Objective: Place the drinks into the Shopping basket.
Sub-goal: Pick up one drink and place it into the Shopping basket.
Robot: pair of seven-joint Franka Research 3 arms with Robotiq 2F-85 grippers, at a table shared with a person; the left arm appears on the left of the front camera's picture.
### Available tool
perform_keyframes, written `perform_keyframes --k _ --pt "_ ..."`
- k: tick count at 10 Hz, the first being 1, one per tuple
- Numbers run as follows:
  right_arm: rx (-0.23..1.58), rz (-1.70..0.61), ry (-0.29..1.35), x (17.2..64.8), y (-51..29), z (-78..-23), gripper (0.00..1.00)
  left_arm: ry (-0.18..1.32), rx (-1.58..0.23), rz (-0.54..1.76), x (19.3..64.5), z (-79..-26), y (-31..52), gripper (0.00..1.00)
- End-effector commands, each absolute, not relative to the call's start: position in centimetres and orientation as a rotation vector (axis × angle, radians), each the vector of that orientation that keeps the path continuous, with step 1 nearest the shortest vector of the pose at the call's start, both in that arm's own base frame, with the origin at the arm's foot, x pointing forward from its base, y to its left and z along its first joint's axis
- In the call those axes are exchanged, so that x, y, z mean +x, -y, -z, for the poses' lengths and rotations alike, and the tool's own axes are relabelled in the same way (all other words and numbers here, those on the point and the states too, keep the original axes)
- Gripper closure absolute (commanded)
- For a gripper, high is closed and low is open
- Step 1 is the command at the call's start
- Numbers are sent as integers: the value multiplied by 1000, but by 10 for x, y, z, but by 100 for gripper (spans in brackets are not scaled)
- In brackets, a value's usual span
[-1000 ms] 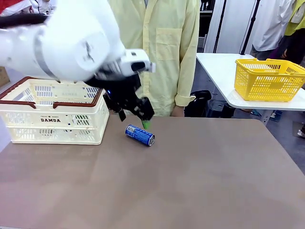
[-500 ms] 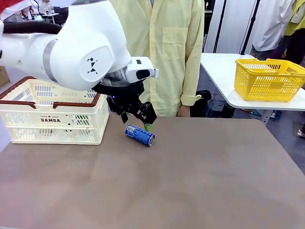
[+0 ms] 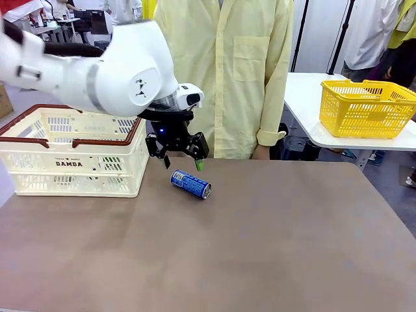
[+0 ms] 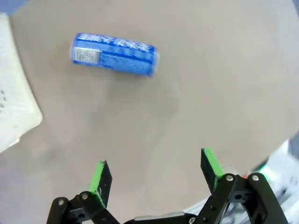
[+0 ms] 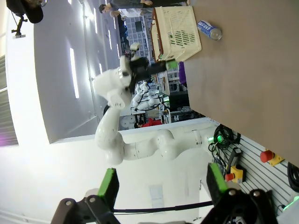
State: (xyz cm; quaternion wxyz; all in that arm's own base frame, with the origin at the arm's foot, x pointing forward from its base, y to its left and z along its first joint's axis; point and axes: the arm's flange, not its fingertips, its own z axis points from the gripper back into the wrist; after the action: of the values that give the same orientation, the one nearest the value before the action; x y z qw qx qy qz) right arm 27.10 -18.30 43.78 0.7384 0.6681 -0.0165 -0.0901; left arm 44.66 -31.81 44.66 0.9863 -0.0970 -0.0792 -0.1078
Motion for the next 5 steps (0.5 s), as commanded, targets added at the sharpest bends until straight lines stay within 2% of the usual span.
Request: perform_keyframes --k 1,3,5 --pt "1467 202 27 269 182 -441 0 196 -120 13 492 -439 367 0" --pt "1467 202 27 269 182 -441 0 225 -85 -23 534 -411 375 0" --pt "1467 202 27 269 182 -441 0 211 -75 2 547 -401 371 0"
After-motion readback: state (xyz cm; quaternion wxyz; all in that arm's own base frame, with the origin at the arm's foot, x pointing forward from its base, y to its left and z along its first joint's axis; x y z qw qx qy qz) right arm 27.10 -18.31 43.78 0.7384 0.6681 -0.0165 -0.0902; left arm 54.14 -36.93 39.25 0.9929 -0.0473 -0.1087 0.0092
